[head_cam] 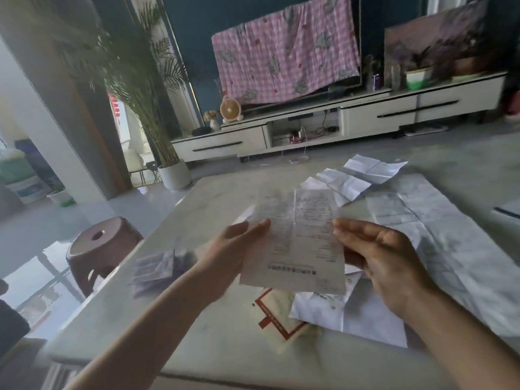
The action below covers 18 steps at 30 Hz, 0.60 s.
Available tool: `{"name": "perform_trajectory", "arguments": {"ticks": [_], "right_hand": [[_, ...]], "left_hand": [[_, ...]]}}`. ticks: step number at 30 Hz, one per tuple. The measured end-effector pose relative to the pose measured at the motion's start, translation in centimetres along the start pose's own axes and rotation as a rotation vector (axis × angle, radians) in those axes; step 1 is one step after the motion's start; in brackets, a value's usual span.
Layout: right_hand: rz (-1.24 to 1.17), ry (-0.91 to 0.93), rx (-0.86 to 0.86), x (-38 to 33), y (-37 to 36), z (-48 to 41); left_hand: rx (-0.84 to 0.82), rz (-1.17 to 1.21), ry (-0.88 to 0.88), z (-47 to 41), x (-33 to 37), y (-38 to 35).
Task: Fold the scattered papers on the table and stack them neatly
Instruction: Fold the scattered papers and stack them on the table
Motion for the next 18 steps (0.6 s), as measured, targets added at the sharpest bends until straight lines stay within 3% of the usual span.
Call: {"name": "perform_trajectory", "arguments": {"ticks": [6, 12, 18], "right_hand": [[-0.016, -0.025, 0.058, 0.3, 1.3, 0.6], [-0.100, -0.129, -0.080, 0.4, 0.9, 1.1], [-0.169, -0.192, -0.059, 0.8, 1.0, 1.3]], "left_hand": [[-0.014, -0.010, -0.030, 0.1, 0.3, -2.4], [-0.071, -0.025, 0.009, 0.7, 0.4, -2.8], [-0.085, -0.091, -0.027, 1.3, 0.7, -1.9]]}}
Point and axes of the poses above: each hand's wrist, its own z-axis away from the middle knuckle, its own y-axis out of the back of the hand, x = y × z, the point moved 5 cm from there along -z, towards the middle knuckle, and after that the axes turned 13 degrees about y, right-handed, at the moved point
